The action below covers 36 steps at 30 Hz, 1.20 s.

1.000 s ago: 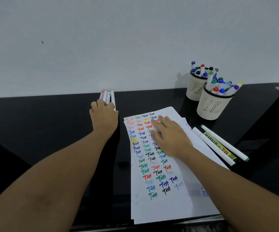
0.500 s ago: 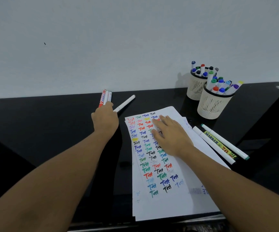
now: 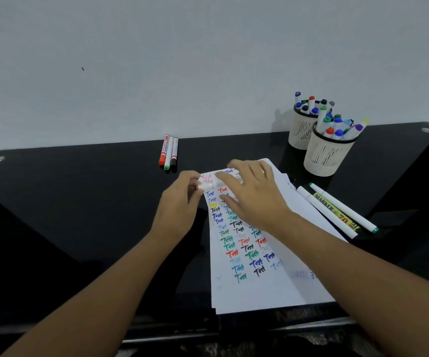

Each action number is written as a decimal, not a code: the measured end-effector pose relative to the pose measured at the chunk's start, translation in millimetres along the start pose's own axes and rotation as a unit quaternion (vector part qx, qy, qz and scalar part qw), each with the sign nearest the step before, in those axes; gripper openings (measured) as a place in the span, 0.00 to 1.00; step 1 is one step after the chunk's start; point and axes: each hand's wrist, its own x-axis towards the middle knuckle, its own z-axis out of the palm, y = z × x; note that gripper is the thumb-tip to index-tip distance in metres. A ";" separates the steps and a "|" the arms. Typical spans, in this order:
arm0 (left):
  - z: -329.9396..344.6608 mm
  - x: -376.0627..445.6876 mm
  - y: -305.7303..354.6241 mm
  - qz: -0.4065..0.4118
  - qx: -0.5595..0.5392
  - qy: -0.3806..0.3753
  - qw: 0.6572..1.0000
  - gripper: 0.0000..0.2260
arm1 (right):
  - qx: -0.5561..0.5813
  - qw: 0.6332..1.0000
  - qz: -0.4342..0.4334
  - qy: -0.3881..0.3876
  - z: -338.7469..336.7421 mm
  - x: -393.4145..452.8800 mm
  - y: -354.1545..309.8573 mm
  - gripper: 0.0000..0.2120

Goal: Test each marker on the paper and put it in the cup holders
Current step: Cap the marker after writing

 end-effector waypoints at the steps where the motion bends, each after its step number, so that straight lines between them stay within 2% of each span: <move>1: 0.7 -3.8 2.2 0.011 -0.015 -0.003 1.000 0.11 | -0.004 1.000 -0.025 -0.015 -1.4 5.5 -1.0 0.21; 3: 1.8 -9.8 4.2 0.018 -0.038 -0.004 0.999 0.11 | 0.009 0.995 -0.055 -0.086 -4.8 14.1 -2.9 0.18; 6: 3.3 -15.8 1.2 0.009 -0.049 -0.009 0.999 0.12 | 0.064 0.975 -0.039 -0.209 -11.5 20.7 -6.1 0.16; 8: 3.0 -19.2 -3.1 0.008 -0.043 -0.017 0.999 0.14 | 0.076 0.968 -0.033 -0.235 -14.3 20.1 -8.0 0.16; 16: 6.4 -23.1 -12.5 0.063 0.068 -0.042 0.995 0.12 | 0.048 0.965 -0.044 -0.253 -15.3 16.0 -5.1 0.17; 22: 7.1 -21.4 -14.7 0.065 0.089 -0.060 0.992 0.09 | 0.055 0.965 -0.015 -0.258 -17.5 11.9 -5.4 0.20; 25: 8.6 -19.8 -18.6 0.042 0.102 -0.045 0.993 0.08 | 0.068 0.966 0.032 -0.246 -14.0 10.5 -7.0 0.23; 29: 12.8 -17.6 -30.8 -0.004 0.142 -0.021 0.990 0.11 | 0.154 0.951 0.125 -0.237 -14.9 8.8 1.1 0.28; 31: 14.5 -16.7 -31.2 -0.025 0.157 -0.038 0.987 0.18 | 0.187 0.948 0.154 -0.207 -16.7 5.5 4.9 0.22; 33: 12.7 -17.3 -26.6 -0.042 0.160 -0.071 0.984 0.26 | 0.288 0.919 0.232 -0.139 -18.6 0.3 8.3 0.13; 36: 10.7 -19.1 -18.8 -0.022 0.200 -0.169 0.965 0.34 | 0.465 0.800 0.368 -0.091 -21.9 -9.0 10.3 0.15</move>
